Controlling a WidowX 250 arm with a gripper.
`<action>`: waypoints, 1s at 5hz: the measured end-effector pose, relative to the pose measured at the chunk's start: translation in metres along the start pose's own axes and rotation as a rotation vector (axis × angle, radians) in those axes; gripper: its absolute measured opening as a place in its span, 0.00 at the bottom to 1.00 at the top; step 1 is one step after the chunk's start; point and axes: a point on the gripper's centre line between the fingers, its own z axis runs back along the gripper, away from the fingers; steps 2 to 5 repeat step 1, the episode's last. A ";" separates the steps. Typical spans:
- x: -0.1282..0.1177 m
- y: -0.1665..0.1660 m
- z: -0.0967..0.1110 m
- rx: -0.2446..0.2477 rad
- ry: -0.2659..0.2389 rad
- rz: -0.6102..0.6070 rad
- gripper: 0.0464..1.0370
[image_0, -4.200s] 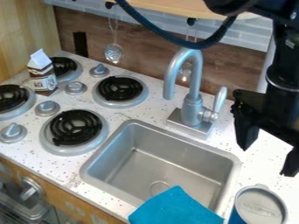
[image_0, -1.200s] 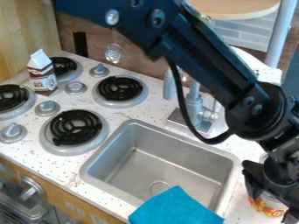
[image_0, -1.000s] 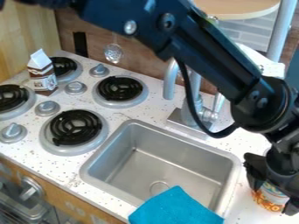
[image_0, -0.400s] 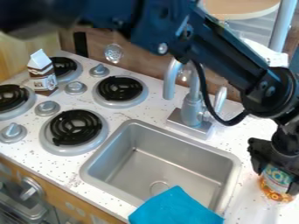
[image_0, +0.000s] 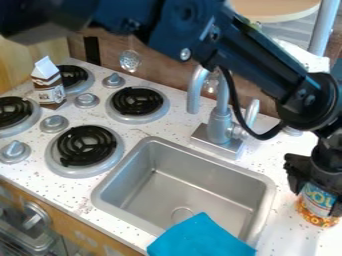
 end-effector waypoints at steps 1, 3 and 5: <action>-0.004 0.002 0.043 -0.033 0.016 0.004 0.96; -0.004 0.002 0.043 -0.033 0.016 0.004 0.96; -0.004 0.002 0.043 -0.033 0.016 0.004 0.96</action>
